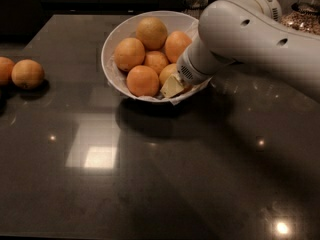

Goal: Pick orange from white bowl

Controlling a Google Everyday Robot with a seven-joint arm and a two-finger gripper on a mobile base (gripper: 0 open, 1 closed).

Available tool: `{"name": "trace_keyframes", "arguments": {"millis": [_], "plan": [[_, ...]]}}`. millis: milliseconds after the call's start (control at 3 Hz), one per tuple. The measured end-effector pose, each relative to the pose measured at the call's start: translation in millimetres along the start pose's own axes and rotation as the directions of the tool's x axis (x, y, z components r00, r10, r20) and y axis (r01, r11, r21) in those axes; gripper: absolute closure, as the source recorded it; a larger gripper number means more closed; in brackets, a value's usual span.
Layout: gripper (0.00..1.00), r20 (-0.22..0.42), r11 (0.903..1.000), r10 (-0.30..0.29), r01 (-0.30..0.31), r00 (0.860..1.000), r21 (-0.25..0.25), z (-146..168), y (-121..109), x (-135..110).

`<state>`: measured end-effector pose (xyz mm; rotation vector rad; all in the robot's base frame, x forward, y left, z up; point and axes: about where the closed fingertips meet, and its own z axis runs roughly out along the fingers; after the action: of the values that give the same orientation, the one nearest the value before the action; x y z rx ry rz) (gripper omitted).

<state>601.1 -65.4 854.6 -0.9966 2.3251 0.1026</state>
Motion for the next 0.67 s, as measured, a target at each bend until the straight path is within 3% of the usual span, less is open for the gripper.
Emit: {"name": "trace_keyframes", "arguments": {"millis": [333,667], "plan": [[0.93,0.0,1.0,0.0,0.0,1.0,0.0,0.0,0.0,0.0],[1.0,0.0,1.0,0.0,0.0,1.0,0.0,0.0,0.0,0.0]]}}
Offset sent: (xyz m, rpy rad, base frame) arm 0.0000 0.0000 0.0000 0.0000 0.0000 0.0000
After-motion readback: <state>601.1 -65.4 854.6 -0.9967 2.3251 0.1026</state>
